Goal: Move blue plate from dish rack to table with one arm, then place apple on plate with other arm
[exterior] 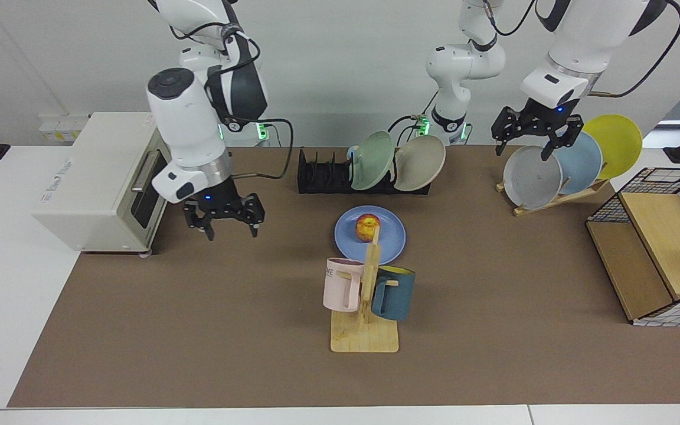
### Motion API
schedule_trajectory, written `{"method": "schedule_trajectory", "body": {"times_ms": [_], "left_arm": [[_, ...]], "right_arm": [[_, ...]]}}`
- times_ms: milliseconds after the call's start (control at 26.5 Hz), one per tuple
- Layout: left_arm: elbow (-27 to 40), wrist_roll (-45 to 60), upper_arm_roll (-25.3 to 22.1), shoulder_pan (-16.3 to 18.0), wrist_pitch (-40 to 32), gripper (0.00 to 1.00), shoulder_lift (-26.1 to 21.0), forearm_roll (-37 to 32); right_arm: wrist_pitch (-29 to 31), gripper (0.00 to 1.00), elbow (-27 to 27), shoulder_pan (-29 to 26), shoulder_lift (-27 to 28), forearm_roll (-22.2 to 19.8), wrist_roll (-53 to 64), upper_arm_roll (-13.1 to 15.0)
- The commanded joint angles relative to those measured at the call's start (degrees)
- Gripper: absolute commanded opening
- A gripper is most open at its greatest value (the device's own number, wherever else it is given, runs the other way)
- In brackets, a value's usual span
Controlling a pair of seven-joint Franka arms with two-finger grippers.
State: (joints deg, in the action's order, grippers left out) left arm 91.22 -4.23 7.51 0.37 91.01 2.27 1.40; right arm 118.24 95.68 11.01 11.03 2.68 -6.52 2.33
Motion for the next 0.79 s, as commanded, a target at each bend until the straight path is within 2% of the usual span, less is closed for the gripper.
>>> {"method": "schedule_trajectory", "body": {"times_ms": [0,113,377,755], "left_arm": [[-0.9,0.4,-0.7,-1.0,-1.4,1.00,0.3,-1.0],[-0.9,0.3,-0.7,-0.7,-1.4,1.00,0.3,-0.6],[-0.8,0.6,-0.7,-0.5,-1.4,1.00,0.3,-0.3],[-0.6,0.7,-0.9,-0.5,-1.4,1.00,0.4,-0.2]], "right_arm": [[-2.5,1.00,2.6,-5.6,-5.5,-1.8,7.7,-1.0],[-5.4,1.00,2.3,-8.2,-8.0,-2.2,9.7,-1.1],[-17.9,1.00,0.3,-10.8,-11.6,-0.8,9.1,-0.1],[-18.7,1.00,2.8,-10.4,-14.5,-1.9,7.5,-0.5]]}}
